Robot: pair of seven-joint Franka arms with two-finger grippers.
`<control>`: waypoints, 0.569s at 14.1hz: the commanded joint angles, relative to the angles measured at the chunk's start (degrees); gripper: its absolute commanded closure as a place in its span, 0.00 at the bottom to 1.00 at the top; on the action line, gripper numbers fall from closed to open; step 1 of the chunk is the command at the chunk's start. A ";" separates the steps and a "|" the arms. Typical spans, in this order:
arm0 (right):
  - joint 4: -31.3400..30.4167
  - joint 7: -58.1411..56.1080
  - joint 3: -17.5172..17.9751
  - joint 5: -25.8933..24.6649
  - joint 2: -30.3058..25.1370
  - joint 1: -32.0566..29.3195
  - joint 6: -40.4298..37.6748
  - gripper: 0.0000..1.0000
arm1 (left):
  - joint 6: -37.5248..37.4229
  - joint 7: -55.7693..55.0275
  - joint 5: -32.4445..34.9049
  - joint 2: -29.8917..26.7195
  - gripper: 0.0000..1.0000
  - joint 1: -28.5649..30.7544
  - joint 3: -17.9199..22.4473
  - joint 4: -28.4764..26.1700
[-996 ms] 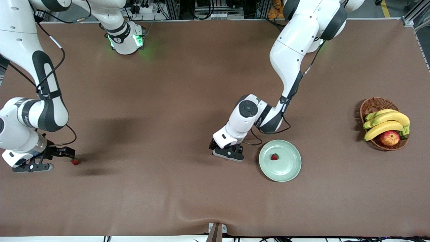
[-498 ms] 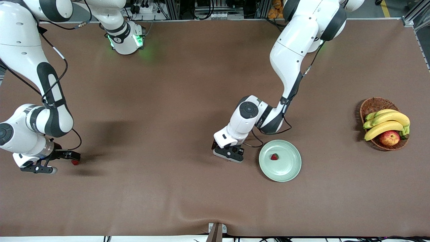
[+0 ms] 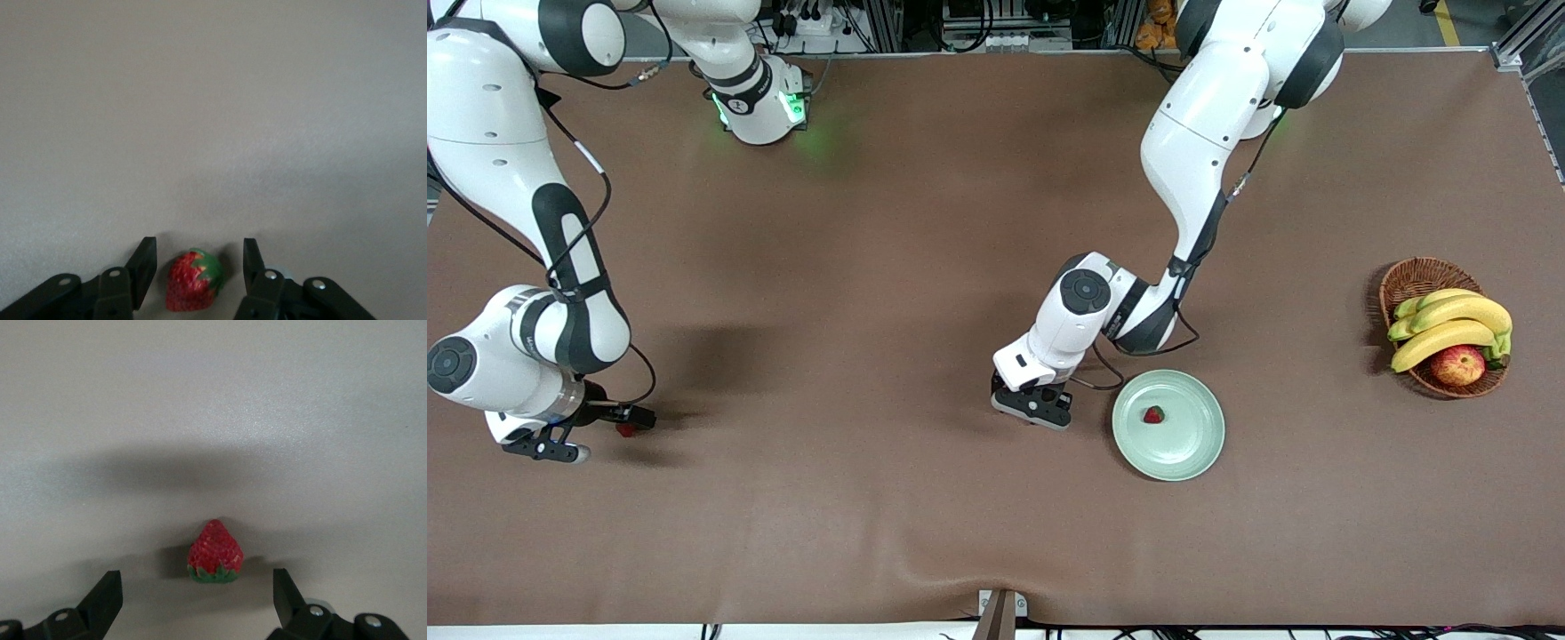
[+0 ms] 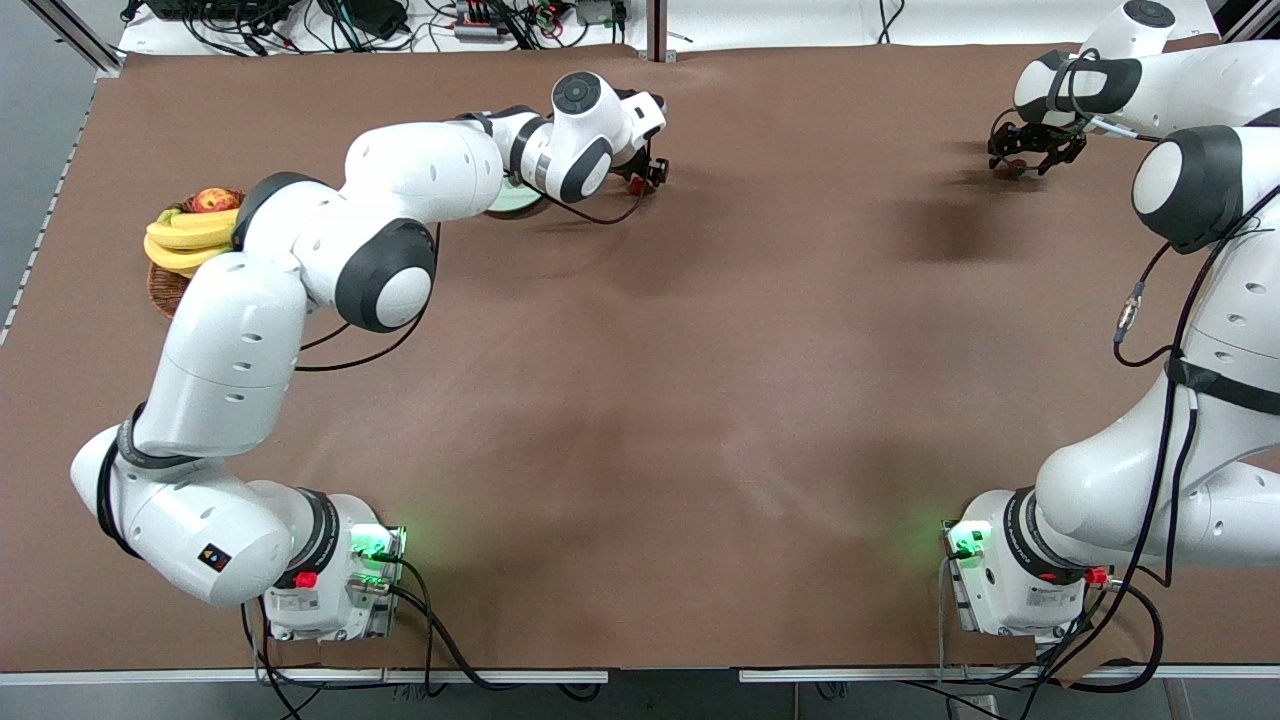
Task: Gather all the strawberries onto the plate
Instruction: 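Drop the strawberry onto the plate with the left gripper while the right grasps another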
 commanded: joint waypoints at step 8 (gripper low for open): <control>4.29 0.16 1.02 0.91 3.04 -2.05 -0.05 0.12 | -0.08 0.30 2.29 -0.86 0.89 0.34 0.09 -1.03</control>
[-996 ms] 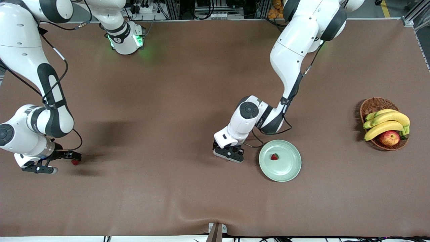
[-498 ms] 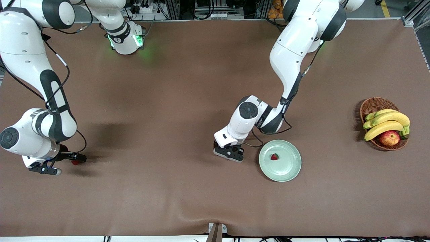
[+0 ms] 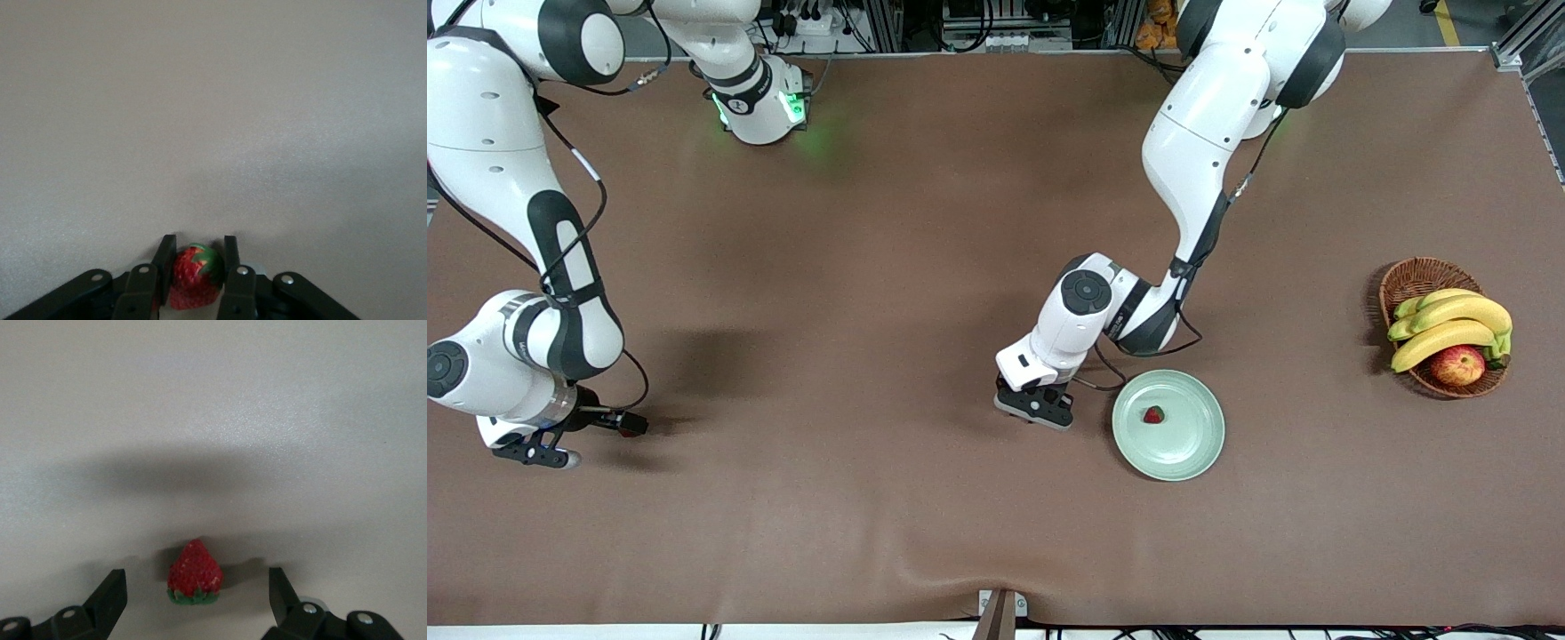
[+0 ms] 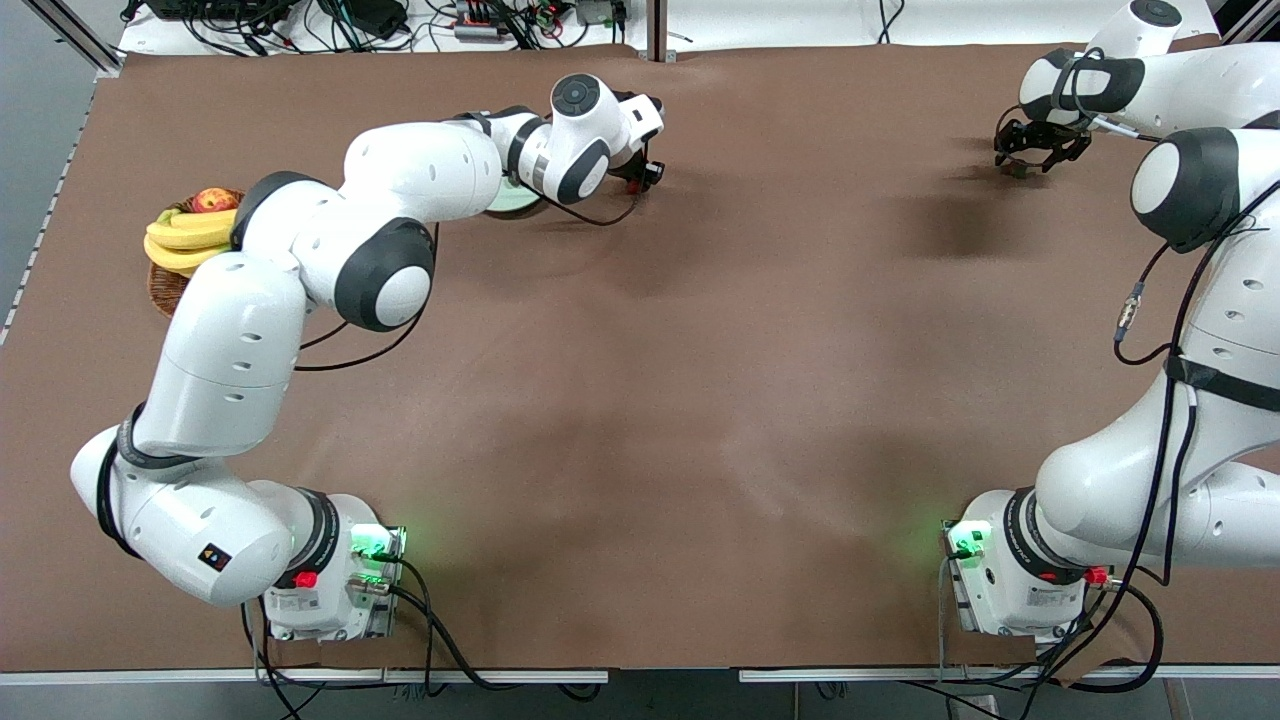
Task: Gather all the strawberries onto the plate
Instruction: 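Drop the strawberry onto the plate with the left gripper while the right grasps another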
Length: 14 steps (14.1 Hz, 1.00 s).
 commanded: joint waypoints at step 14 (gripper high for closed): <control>2.57 0.16 1.38 1.23 -1.20 1.37 -6.14 0.88 | -10.80 15.46 1.47 -17.61 0.90 12.12 -0.29 -17.72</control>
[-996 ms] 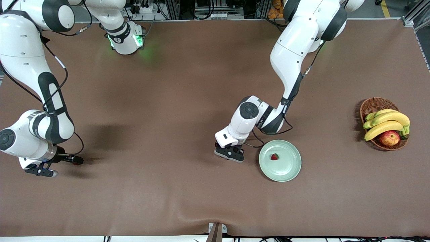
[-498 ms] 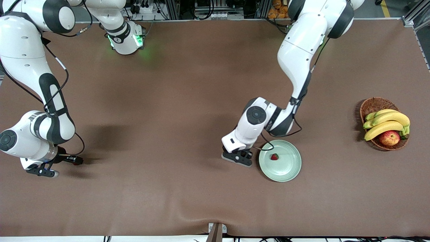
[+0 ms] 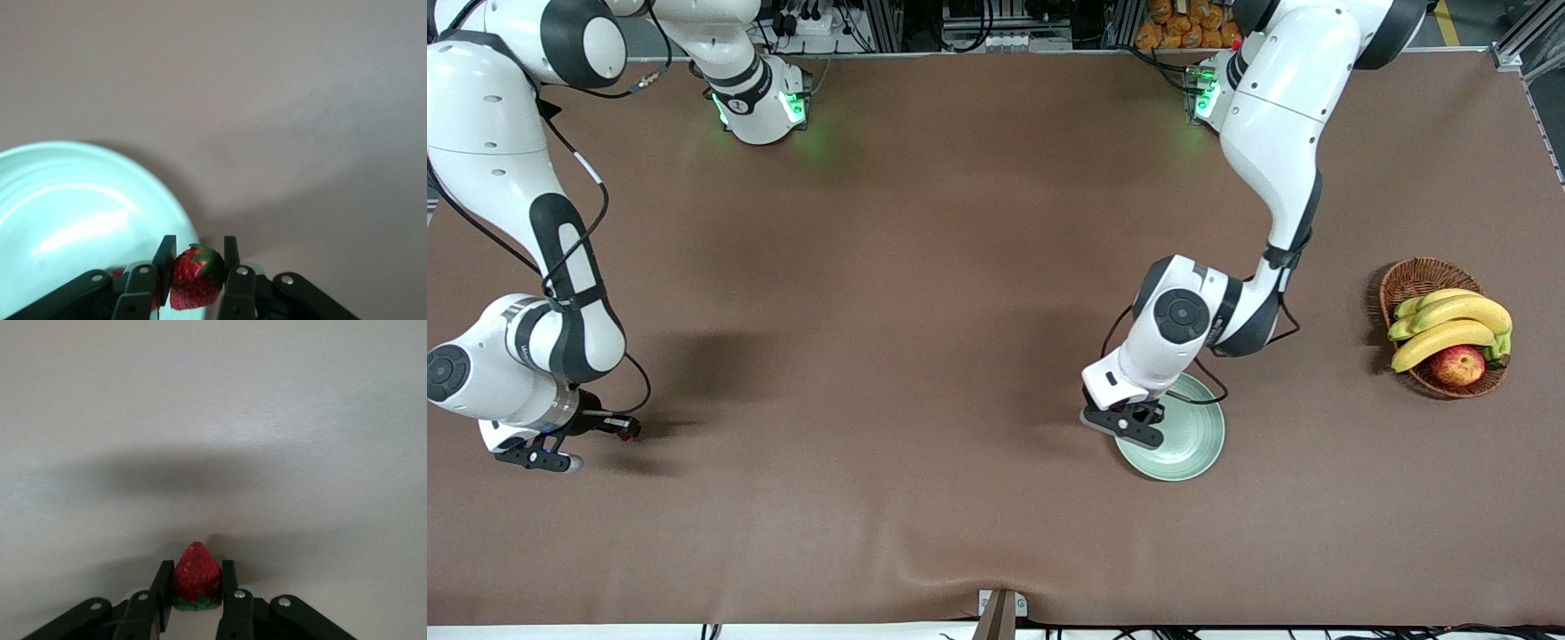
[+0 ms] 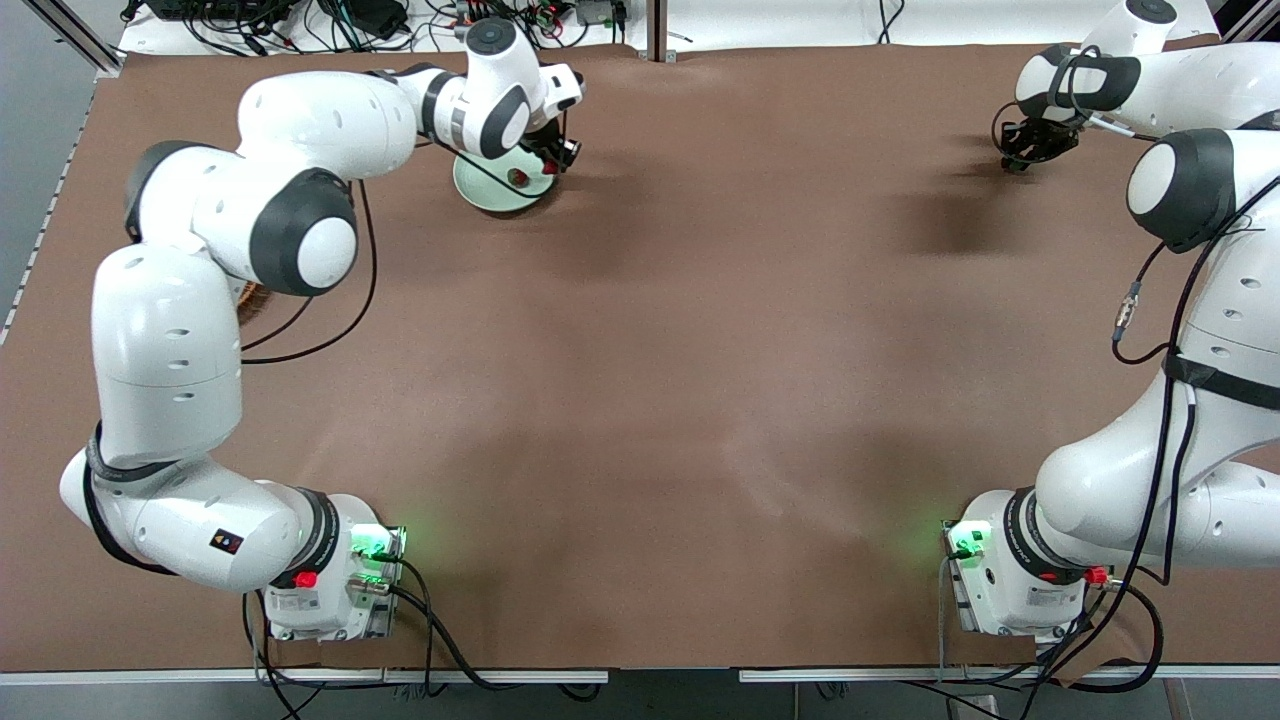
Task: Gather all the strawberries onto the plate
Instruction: 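Drop the strawberry onto the plate with the left gripper while the right grasps another, then set the last strawberry mid-table with the right gripper and open it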
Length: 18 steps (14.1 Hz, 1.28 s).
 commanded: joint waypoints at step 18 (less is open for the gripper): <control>7.16 63.66 0.87 3.52 -6.19 36.57 -16.36 0.89 | -0.16 4.57 0.49 -4.79 0.00 4.74 -1.09 -3.22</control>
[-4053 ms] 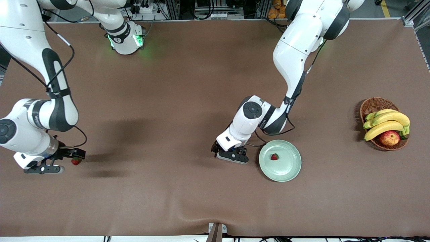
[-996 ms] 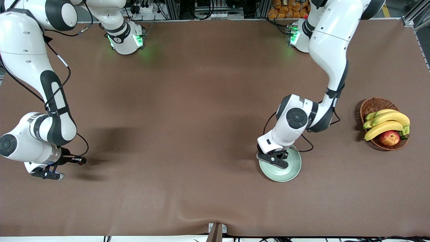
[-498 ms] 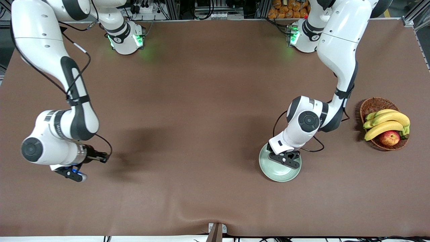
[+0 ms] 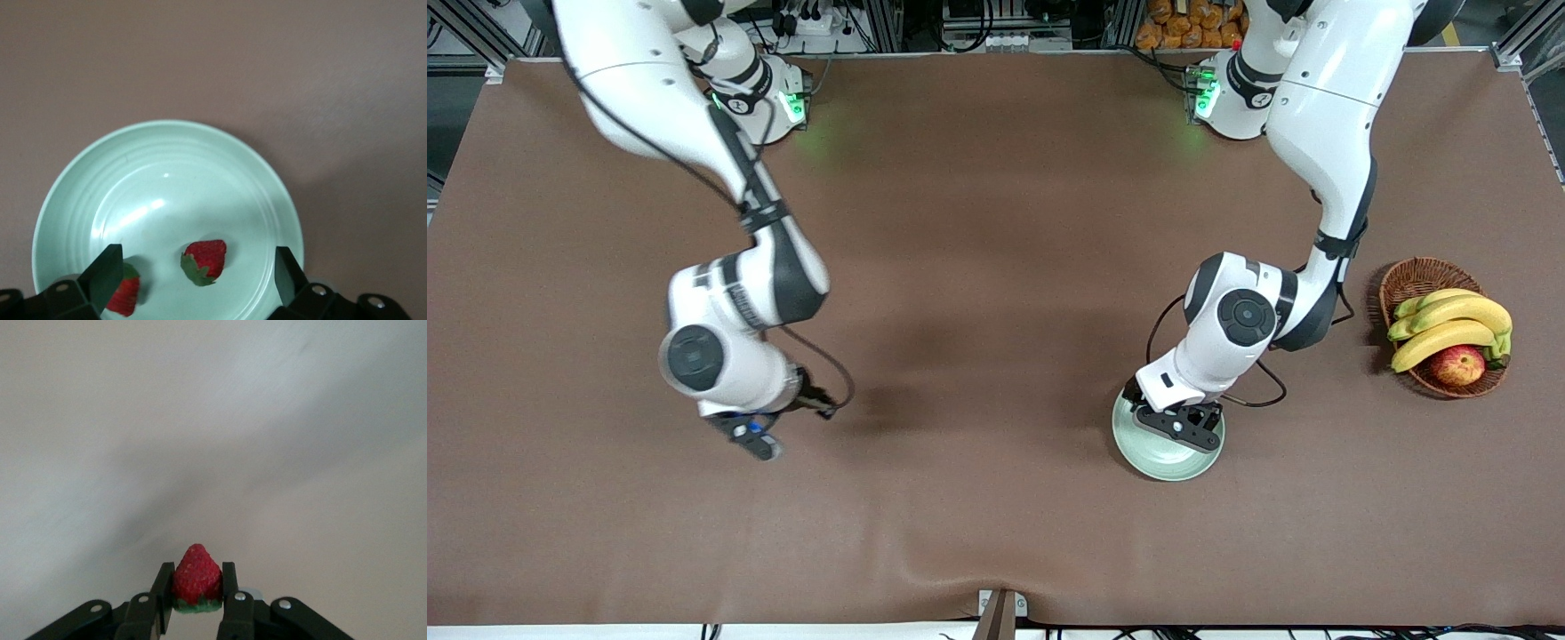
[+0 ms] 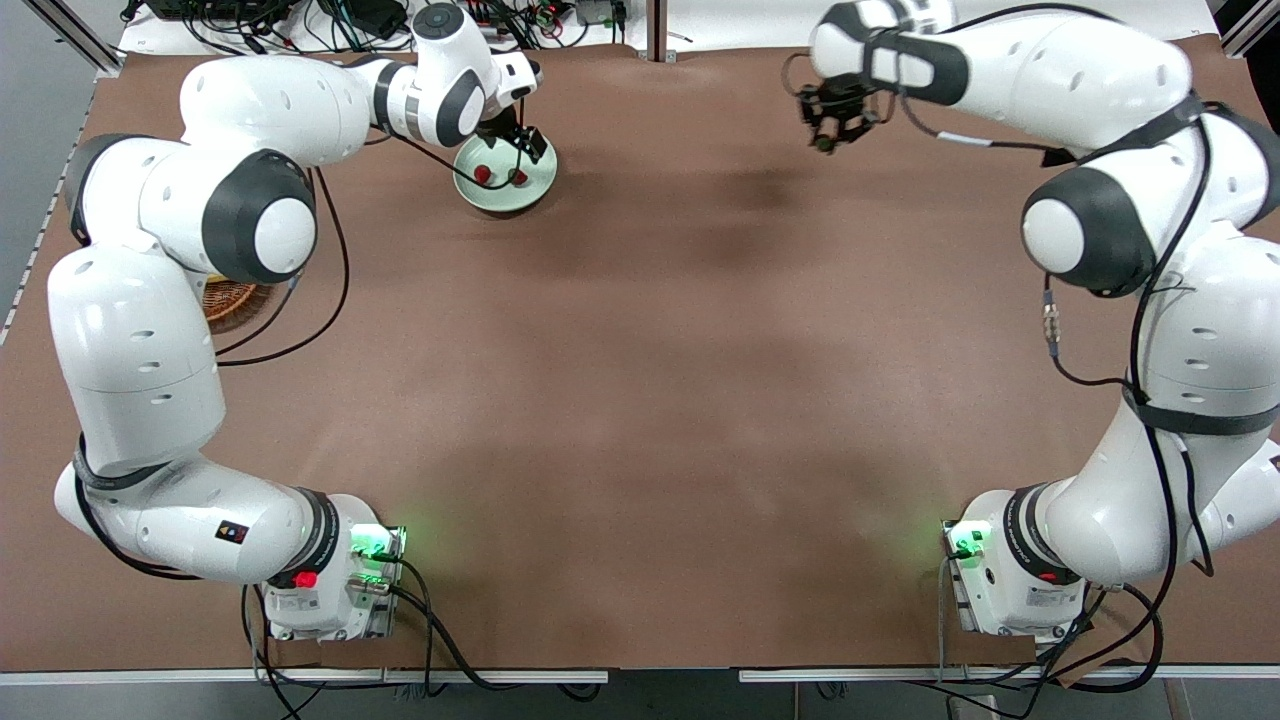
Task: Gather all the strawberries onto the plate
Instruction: 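Set the last strawberry mid-table with the right gripper and open it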
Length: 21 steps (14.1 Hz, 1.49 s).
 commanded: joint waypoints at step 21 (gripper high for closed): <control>0.86 5.30 -1.30 2.55 -0.22 6.75 2.76 0.00 | -0.44 -26.78 -0.48 2.05 0.00 -13.08 -1.67 5.31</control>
